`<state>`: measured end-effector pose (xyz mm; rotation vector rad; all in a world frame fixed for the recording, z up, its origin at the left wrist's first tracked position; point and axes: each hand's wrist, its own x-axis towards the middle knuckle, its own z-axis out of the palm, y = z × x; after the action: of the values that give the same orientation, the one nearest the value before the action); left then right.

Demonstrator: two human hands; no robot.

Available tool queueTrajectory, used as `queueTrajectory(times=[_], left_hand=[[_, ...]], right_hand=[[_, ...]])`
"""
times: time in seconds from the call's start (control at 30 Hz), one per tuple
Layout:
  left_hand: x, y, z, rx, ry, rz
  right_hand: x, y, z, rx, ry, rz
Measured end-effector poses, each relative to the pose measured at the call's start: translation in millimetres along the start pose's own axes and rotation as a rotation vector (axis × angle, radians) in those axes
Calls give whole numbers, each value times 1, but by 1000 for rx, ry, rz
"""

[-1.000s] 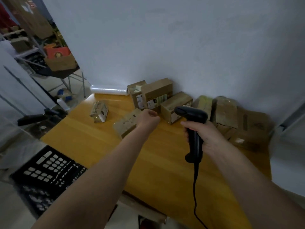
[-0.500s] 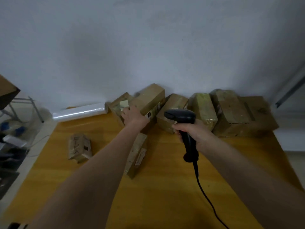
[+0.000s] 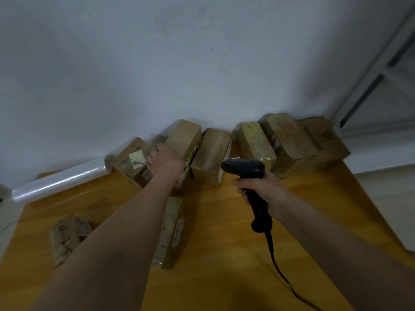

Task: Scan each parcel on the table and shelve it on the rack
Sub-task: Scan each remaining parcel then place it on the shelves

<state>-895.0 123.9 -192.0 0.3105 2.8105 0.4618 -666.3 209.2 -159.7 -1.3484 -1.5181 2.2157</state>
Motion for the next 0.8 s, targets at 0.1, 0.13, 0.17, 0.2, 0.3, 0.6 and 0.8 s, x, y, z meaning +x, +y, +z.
queueTrajectory(times=[0.1,0.13,0.17,0.2,0.3,0.6,0.8], left_hand=[[-1,-2,-1,-44,-25,-27],[-3,-4,-3,-62,-30,-54],[-4,-7,-5,-84,-33,-85],[-7,-11,-8,-104,-29,-110],[-18,-24,-20,-126,7,-124],[-90,-25,-79,-597,167,-75],[-163,-13,-69,-1290,-334,-166]], right_hand=[[-1,0,-1,10,-3,-6],[-2,0,-1,12,-7,-12],[-3,0,-2,14,-11,-19],[-4,-1,-2,16,-17,-26],[-8,-5,0,-3,-47,-54],[-46,-16,-11,-7,-185,-118],[-85,-32,-48,32,-217,-237]])
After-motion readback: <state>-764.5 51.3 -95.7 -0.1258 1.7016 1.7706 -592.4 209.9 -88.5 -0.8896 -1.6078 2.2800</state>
